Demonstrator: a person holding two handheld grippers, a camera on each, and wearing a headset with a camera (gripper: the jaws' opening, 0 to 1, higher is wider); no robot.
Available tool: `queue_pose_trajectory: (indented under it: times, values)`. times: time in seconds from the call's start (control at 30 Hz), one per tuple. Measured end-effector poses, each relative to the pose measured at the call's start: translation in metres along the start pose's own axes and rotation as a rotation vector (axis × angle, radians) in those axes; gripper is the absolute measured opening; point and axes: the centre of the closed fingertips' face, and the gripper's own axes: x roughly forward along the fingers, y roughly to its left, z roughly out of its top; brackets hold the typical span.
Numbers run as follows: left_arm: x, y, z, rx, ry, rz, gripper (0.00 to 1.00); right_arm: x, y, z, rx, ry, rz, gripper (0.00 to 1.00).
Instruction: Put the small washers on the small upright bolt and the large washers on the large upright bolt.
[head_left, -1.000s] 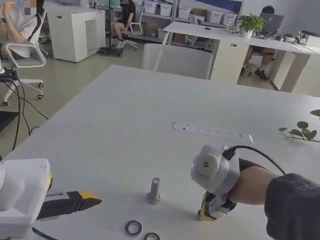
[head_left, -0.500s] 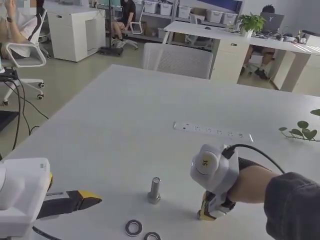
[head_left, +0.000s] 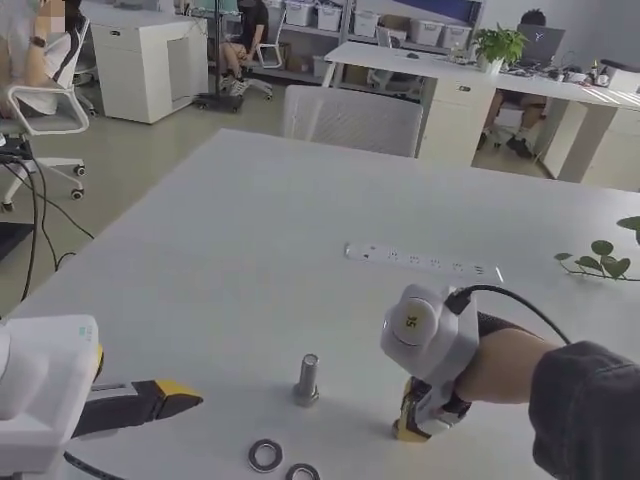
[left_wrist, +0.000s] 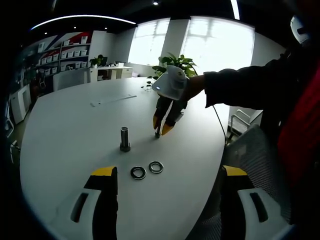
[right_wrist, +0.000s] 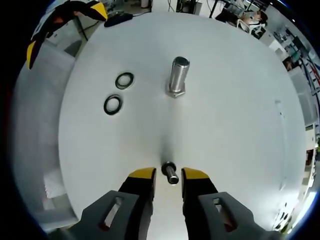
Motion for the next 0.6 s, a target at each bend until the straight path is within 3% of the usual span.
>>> queue_pose_trajectory:
  times: [0.6]
  values:
    - [0.001,-0.003,0.001,0.008,0.002,-0.007,0.84,-0.015,-0.003,0.001,0.019,-0.037,-0.023,0.29]
